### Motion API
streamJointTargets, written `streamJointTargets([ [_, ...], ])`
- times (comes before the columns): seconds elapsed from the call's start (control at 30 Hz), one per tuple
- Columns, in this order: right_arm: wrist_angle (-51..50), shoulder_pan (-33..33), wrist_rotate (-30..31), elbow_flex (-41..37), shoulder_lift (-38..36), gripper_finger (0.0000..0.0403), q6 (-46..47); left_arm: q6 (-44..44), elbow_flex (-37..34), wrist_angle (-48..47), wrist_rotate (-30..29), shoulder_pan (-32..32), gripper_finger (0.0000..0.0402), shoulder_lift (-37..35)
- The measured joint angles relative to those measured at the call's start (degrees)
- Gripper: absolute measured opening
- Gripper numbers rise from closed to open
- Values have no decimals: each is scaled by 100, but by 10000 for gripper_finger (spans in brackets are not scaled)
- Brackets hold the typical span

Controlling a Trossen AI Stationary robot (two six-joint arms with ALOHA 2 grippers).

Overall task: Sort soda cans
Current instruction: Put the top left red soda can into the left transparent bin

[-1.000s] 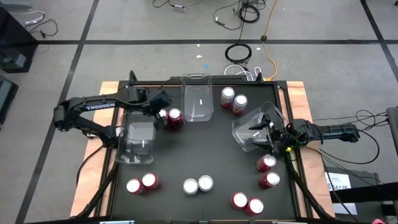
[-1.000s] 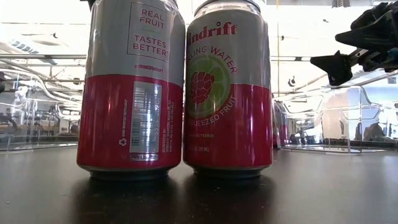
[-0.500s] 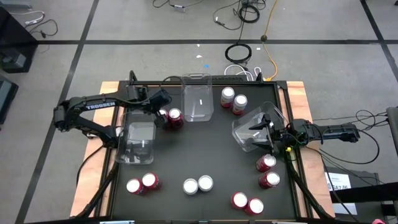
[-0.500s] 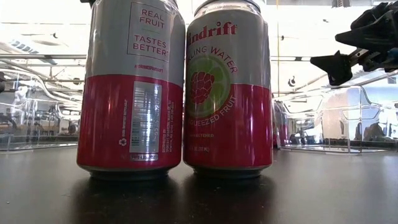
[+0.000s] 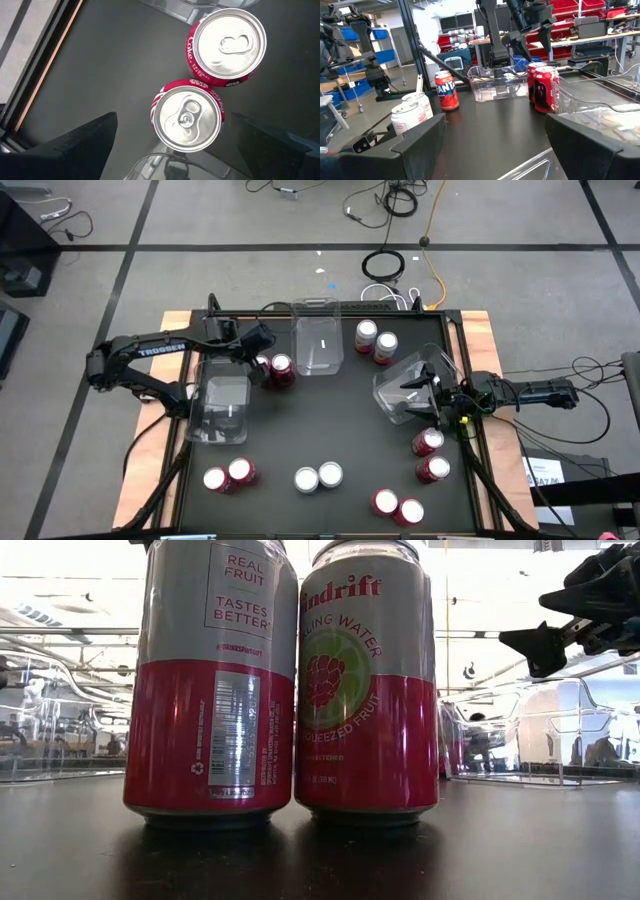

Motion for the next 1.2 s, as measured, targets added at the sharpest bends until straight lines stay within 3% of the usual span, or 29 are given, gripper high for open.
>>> streamJointTargets([
  [0.1, 1, 1, 0, 0, 2, 334, 0, -139, -114, 12, 197, -1, 391, -2],
  [0.27, 1, 1, 0, 0, 0, 334, -1, -141, -253, 11, -47, 8, 391, -2],
  [0.57, 0, 2, 0, 0, 2, 334, -2, -232, -253, 209, 112, 15, 391, 59],
  [1.2, 1, 1, 0, 0, 2, 334, -1, -288, -253, 188, 86, 15, 391, 1068],
])
